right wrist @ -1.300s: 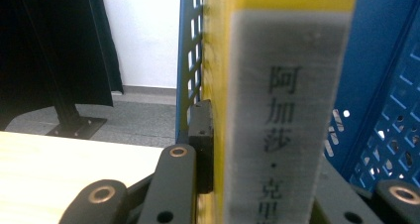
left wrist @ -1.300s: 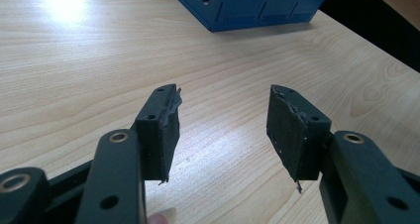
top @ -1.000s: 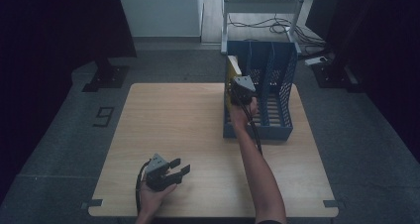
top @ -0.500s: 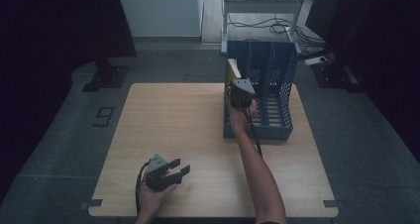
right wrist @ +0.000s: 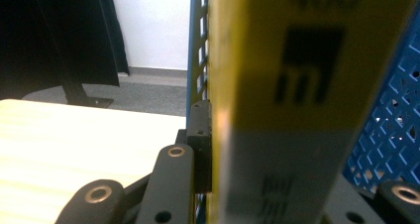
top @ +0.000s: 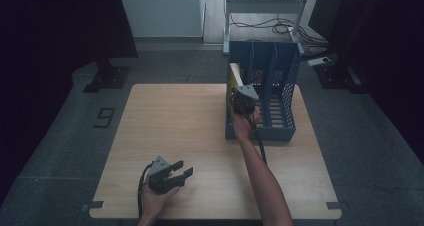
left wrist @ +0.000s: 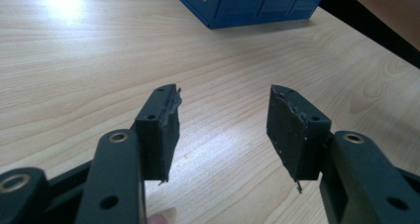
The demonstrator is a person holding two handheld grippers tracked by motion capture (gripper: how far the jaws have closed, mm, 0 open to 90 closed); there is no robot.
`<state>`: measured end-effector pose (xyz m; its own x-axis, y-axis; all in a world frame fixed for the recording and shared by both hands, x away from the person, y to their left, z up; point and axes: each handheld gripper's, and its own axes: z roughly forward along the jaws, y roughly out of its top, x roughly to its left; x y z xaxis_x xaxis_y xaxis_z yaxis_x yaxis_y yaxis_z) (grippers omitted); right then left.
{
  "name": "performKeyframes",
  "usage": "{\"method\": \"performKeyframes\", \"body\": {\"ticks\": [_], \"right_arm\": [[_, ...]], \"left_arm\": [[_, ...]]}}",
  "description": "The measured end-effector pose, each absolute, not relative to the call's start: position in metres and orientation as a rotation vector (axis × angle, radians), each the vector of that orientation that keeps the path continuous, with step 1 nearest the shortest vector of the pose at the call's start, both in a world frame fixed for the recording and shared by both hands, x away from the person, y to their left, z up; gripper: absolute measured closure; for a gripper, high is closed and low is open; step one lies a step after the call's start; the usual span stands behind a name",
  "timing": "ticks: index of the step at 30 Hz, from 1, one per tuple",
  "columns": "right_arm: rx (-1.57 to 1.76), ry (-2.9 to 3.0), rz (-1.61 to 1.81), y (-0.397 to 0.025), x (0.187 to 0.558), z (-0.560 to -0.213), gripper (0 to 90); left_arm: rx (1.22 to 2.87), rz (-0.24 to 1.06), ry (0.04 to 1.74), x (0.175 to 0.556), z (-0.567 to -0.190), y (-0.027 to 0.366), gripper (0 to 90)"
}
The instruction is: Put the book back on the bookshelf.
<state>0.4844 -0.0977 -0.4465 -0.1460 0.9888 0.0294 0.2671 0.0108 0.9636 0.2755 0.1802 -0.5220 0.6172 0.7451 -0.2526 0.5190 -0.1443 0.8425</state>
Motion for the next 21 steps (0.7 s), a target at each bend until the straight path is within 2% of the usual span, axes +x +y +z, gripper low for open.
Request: {"method": "performKeyframes", "body": {"ticks": [21], "right_arm": [[1.322,1.567,1.185,-0.1003,0.4756,-0.4458,69.2]], "left_arm": [[1.819,0.265,1.020,0.2757,-0.5227,0.1780,46.1]]}}
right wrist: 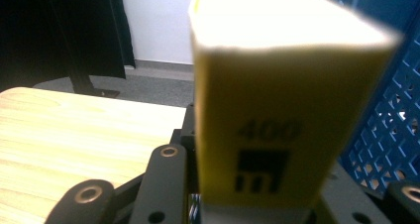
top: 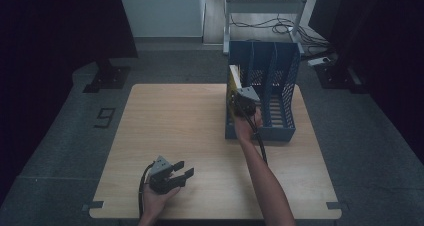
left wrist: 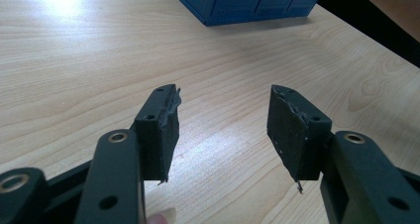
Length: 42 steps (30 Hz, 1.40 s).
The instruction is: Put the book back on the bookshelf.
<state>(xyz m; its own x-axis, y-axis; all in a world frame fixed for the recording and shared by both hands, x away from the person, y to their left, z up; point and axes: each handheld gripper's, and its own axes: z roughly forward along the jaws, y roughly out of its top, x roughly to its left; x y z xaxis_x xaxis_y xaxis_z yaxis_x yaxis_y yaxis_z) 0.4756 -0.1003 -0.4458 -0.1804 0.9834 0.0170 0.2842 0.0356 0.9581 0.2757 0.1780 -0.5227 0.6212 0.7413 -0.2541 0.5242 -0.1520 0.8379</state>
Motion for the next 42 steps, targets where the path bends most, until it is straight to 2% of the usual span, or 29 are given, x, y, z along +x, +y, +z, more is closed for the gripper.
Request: {"method": "performKeyframes", "body": {"ticks": [6,12,24,42], "right_arm": [[1.300,1.587,1.213,-0.102,0.475,-0.439,64.3],[1.292,1.596,1.232,-0.105,0.478,-0.430,63.2],[1.329,1.630,1.159,-0.103,0.481,-0.423,74.2],[1.319,1.601,1.144,-0.104,0.483,-0.422,74.9]], "left_arm": [[1.822,0.262,1.020,0.276,-0.523,0.177,46.0],[1.828,0.262,1.018,0.276,-0.524,0.177,46.0],[1.828,0.262,1.021,0.276,-0.524,0.177,45.9],[1.815,0.261,1.031,0.278,-0.524,0.180,45.9]]}}
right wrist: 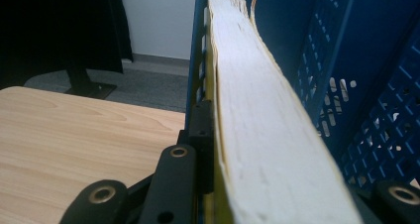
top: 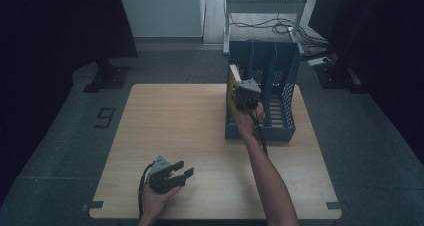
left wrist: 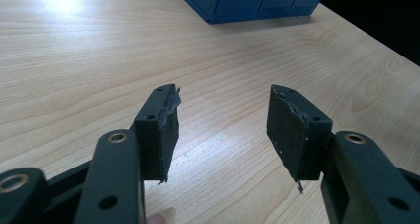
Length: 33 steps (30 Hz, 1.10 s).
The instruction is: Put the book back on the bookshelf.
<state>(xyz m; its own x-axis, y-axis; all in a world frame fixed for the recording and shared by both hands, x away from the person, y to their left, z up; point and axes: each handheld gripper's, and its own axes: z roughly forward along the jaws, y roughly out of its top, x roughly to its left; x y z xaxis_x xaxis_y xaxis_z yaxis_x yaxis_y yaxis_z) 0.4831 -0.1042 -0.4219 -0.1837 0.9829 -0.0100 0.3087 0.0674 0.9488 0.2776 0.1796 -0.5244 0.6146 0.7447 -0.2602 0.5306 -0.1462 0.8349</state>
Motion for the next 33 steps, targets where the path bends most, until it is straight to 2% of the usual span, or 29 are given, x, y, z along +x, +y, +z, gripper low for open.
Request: {"method": "performKeyframes", "body": {"ticks": [33], "right_arm": [[1.330,1.533,1.130,-0.097,0.508,-0.414,74.9]], "left_arm": [[1.794,0.256,1.040,0.279,-0.523,0.187,46.0]]}}
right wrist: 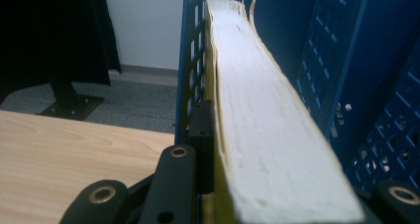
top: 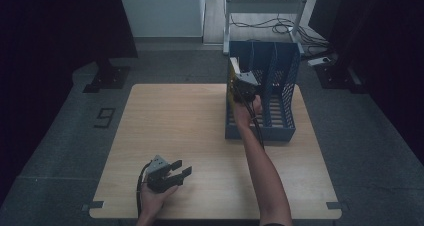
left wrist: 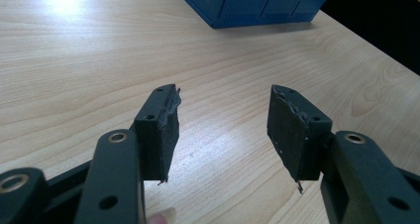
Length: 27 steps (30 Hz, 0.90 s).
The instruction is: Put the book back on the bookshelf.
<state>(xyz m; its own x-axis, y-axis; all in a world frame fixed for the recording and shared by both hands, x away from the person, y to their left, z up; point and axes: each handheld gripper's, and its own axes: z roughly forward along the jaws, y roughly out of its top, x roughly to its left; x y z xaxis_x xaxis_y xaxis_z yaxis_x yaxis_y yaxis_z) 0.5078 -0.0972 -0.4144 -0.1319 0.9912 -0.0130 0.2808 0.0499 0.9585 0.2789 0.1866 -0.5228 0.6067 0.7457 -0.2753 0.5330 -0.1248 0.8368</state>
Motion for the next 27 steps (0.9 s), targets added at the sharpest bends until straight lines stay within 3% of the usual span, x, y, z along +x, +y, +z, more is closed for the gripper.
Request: {"method": "performKeyframes", "body": {"ticks": [27], "right_arm": [[1.346,1.488,1.119,-0.093,0.534,-0.423,74.9]], "left_arm": [[1.782,0.255,1.057,0.282,-0.524,0.193,46.2]]}}
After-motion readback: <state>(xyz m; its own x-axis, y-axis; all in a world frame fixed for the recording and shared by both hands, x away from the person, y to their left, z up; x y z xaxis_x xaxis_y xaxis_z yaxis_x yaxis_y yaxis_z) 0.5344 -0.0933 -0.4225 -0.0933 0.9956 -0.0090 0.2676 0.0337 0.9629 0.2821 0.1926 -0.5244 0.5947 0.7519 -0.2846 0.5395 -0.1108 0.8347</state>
